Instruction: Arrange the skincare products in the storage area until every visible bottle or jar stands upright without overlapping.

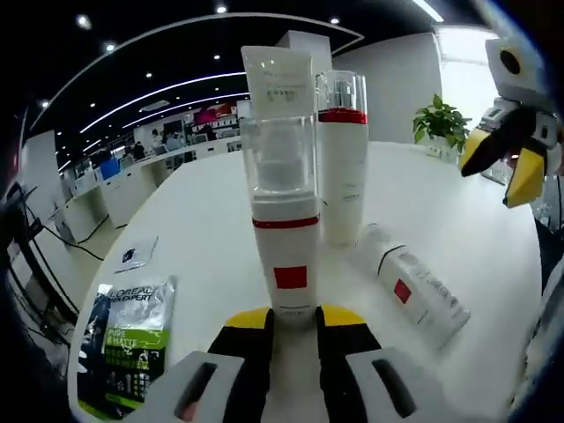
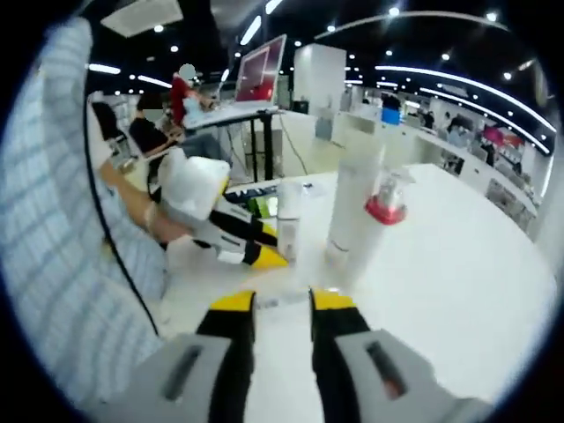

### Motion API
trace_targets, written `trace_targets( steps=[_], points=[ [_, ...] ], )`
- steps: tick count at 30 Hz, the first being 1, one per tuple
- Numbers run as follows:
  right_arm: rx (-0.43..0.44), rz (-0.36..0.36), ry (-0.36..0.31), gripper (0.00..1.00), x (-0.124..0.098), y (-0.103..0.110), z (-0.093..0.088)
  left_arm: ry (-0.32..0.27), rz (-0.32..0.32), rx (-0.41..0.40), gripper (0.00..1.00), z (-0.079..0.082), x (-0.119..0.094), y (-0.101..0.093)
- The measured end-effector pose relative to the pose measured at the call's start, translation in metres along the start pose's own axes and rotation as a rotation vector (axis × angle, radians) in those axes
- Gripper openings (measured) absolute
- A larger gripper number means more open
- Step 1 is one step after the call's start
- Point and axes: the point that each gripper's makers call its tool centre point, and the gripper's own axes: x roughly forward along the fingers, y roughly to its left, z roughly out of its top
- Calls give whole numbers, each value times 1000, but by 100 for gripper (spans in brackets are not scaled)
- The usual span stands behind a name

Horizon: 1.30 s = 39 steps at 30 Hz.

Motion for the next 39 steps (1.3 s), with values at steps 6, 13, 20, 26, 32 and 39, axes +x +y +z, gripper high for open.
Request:
trace_targets(
  steps=[6, 13, 20, 26, 32, 39],
  points=[
    [37, -45, -3, 22, -19, -5, -15, 9, 51, -28, 19, 4, 9, -7],
    [79, -101, 5, 22, -45, -10, -38, 18, 69, -80, 19, 6, 16, -19],
    [78, -116, 37, 21, -58, -10, -58, 20, 58, -110, 20, 9, 20, -33],
    [86, -119, 35, 21, -63, -12, -65, 39, 51, -115, 20, 8, 16, -33],
    [103, -120, 30, 21, -68, -13, -71, 59, 48, -85, 20, 10, 19, -29],
    [106, -157, 9, 21, -78, -24, -68, 78, -14, -110, 20, 4, 5, -34]
  ],
)
